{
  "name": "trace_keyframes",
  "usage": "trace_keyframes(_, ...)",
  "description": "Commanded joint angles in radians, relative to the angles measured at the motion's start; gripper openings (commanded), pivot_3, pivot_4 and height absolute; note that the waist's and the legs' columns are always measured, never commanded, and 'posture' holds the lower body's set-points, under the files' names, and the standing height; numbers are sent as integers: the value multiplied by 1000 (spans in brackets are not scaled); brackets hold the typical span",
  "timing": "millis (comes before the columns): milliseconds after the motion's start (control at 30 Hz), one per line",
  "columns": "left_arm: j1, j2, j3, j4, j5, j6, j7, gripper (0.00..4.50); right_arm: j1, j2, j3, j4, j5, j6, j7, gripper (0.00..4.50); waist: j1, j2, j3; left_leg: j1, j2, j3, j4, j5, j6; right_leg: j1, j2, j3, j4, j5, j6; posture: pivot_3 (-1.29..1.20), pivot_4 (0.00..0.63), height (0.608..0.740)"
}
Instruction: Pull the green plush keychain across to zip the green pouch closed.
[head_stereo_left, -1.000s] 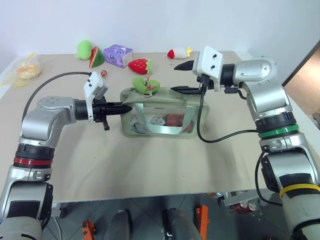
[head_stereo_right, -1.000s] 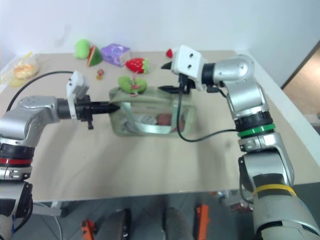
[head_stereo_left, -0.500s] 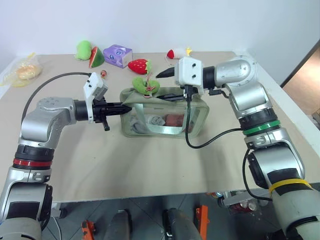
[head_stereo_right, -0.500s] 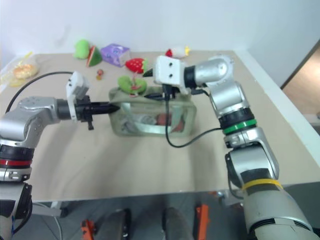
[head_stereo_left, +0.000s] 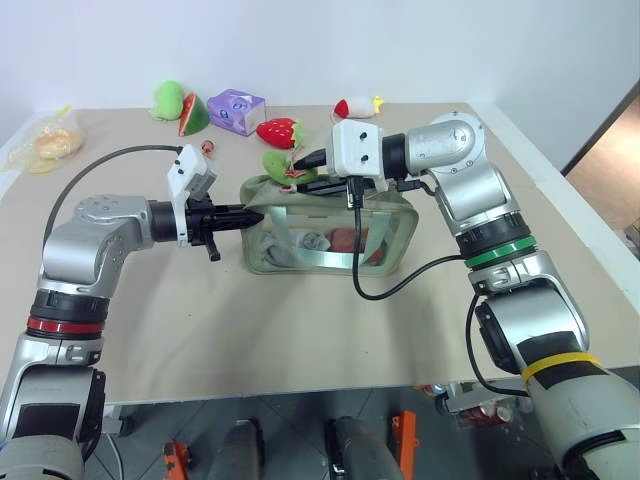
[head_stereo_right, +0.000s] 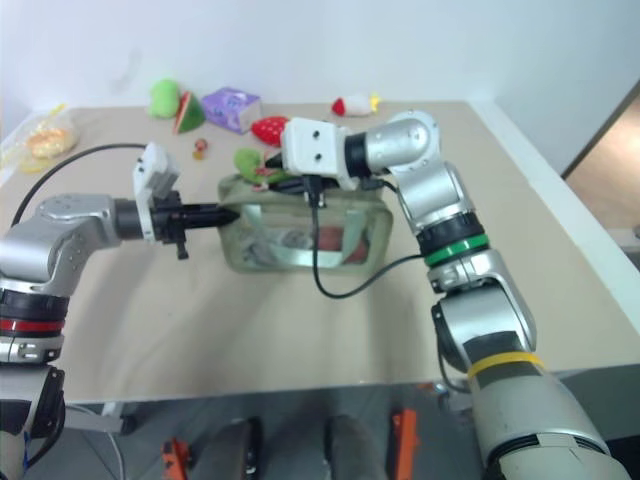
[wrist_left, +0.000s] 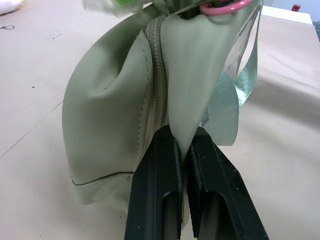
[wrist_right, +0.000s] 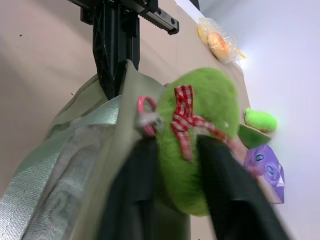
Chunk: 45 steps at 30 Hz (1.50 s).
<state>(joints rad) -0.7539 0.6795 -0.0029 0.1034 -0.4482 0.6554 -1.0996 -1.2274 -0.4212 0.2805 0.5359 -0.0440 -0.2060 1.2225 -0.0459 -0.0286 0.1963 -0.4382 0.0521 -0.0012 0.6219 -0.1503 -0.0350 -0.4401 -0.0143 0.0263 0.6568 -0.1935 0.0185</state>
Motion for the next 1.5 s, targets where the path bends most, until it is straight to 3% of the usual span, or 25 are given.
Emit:
trace_keyframes(33, 4, 2, 16, -29, -12, -4, 4, 0, -31, -4, -13, -27, 23, -7, 24, 22, 0, 0, 0, 0, 0, 0, 0, 0, 0, 0, 0, 0, 0, 0, 0, 0, 150, 740)
trace_keyframes(300, 0, -4, 12, -19, -11, -8, 5, 0, -8, -51, -37, -44, 16, 10, 13, 22, 0, 0, 0, 0, 0, 0, 0, 0, 0, 0, 0, 0, 0, 0, 0, 0, 150, 740)
trace_keyframes(867, 4, -14, 7, -5, -13, -13, 4, 0, 106, -430, -165, -97, 12, 73, -30, 22, 5, 0, 0, 0, -1, 0, 0, 0, 0, 0, -1, 0, 0, 0, 0, 0, 150, 740)
trace_keyframes(1133, 10, -14, 10, -10, -18, -7, 2, 0, 213, -606, -134, -42, -135, -5, -104, 22, 13, 0, 0, 0, -2, 1, 0, 0, 0, 0, -2, 0, -1, -3, -3, 0, 150, 740)
trace_keyframes(1300, 14, -14, 13, -11, -22, -6, 3, 0, 364, -595, -91, -49, -231, -46, -203, 22, 13, 0, 0, 1, -2, 2, 1, 0, 0, 1, -2, 2, -1, -3, -3, 0, 150, 740)
trace_keyframes(1500, 22, -15, 17, -17, -28, -2, 9, 0, 502, -460, -19, -73, -298, -56, -326, 22, 9, 0, 0, 2, -2, 3, 2, 0, 0, 1, -2, 3, 0, 0, 0, 0, 150, 740)
